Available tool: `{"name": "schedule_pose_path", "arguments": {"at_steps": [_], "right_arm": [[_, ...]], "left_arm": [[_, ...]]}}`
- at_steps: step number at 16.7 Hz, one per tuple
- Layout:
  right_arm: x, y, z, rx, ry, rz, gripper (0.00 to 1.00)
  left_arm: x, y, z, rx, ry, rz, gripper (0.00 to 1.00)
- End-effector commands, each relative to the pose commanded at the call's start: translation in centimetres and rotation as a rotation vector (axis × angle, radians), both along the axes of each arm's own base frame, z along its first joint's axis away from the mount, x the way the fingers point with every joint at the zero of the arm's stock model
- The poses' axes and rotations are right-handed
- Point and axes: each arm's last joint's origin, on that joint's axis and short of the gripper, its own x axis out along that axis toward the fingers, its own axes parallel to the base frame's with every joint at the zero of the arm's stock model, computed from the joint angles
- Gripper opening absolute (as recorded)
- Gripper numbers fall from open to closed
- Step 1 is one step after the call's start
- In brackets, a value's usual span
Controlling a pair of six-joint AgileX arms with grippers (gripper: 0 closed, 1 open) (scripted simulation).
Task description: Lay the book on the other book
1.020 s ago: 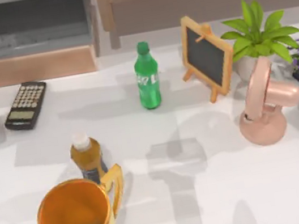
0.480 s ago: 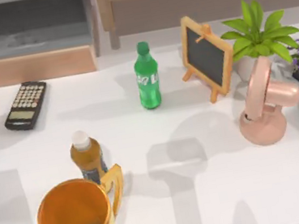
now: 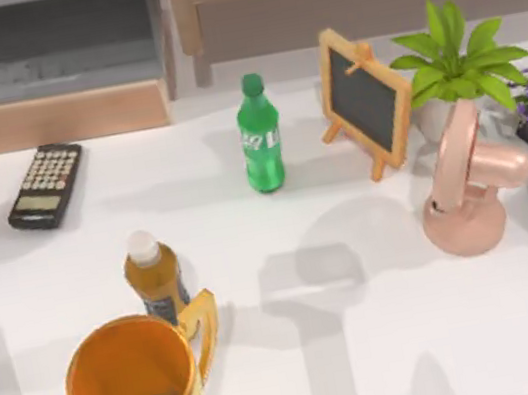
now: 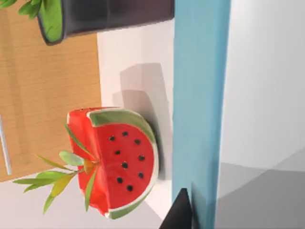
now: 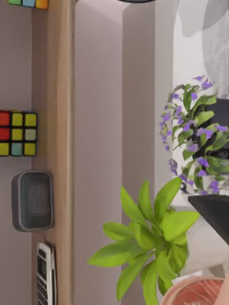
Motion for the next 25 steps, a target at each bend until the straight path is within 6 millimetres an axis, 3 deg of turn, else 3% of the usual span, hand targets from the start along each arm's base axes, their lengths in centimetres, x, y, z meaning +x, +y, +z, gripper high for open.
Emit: {"name": "schedule_pose_path", "arguments": {"at_steps": [10, 23, 25], "right_arm": [[0.00, 0.00, 0.00, 0.000, 0.000, 0.000, 1.00], [0.00, 0.00, 0.00, 0.000, 0.000, 0.000, 1.00], [0.00, 0.00, 0.00, 0.000, 0.000, 0.000, 1.00]], "left_arm": [[0.46, -0.01, -0.20, 0.000, 0.000, 0.000, 0.00], [0.46, -0.01, -0.20, 0.000, 0.000, 0.000, 0.98], [0.46, -0.01, -0.20, 0.000, 0.000, 0.000, 1.00]]}}
